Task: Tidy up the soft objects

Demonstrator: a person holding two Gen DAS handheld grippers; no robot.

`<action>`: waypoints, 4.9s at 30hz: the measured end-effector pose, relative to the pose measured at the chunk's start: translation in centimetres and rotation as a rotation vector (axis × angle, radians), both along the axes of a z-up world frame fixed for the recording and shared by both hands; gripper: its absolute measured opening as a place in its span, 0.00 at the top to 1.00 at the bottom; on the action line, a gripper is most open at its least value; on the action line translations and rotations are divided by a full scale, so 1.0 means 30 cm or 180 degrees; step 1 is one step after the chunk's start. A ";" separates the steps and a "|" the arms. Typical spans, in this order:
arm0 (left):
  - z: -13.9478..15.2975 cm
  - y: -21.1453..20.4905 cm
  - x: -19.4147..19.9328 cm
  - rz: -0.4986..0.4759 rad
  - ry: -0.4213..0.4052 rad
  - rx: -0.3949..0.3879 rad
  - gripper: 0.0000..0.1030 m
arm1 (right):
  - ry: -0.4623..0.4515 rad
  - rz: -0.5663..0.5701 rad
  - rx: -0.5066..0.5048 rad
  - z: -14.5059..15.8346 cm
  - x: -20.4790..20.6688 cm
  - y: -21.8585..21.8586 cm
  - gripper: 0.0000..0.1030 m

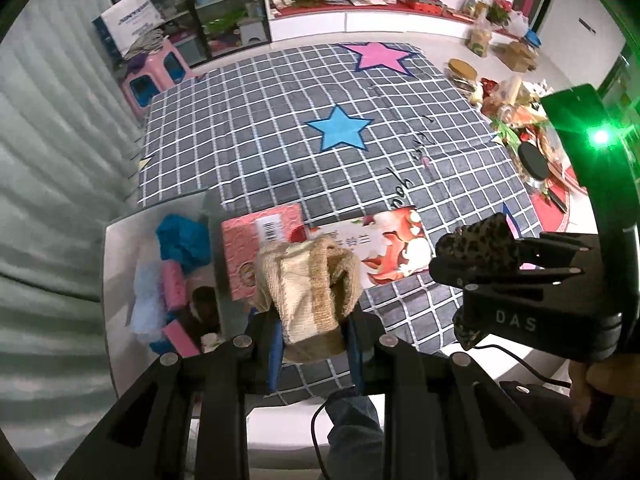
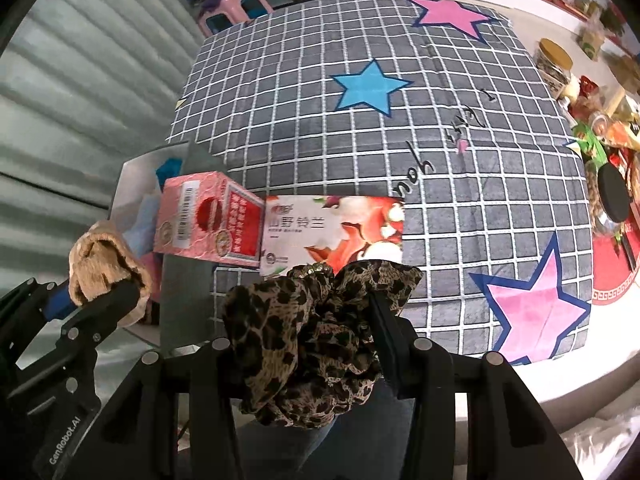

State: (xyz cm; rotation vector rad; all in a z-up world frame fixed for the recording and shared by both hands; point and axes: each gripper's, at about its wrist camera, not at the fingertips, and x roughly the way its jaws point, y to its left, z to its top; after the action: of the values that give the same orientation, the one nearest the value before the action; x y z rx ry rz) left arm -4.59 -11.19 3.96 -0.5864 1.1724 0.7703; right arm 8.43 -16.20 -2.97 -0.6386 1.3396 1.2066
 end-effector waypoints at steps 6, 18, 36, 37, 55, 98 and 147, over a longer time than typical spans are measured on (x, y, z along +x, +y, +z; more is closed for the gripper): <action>0.003 0.015 -0.087 0.0229 -0.0035 0.0045 0.72 | -0.0039 0.0164 0.0036 0.015 -0.066 0.026 0.54; 0.026 0.061 -0.279 0.0844 -0.0146 0.0163 0.72 | -0.0207 0.0766 0.0160 0.090 -0.259 0.147 0.54; -0.015 0.070 -0.626 0.1834 -0.0172 0.0056 0.72 | -0.0332 0.1803 0.0262 0.146 -0.658 0.274 0.54; -0.020 0.069 -0.636 0.1872 -0.0171 0.0045 0.72 | -0.0329 0.1847 0.0267 0.148 -0.678 0.278 0.54; -0.146 0.089 -0.767 0.2216 -0.0082 -0.0254 0.72 | -0.0362 0.2141 0.0138 0.113 -0.823 0.324 0.54; -0.346 0.224 -0.742 0.2255 0.0112 -0.0721 0.72 | -0.0150 0.2036 -0.0059 -0.002 -0.809 0.530 0.54; -0.115 0.126 -0.733 0.2121 0.0077 -0.0264 0.10 | -0.0447 0.2036 0.0246 0.173 -0.766 0.438 0.01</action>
State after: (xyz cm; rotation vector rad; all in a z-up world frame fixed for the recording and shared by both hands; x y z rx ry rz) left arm -26.59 -7.41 0.50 -1.0639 1.0344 1.2956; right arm -14.55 -3.07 2.21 -1.1247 0.9877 1.6732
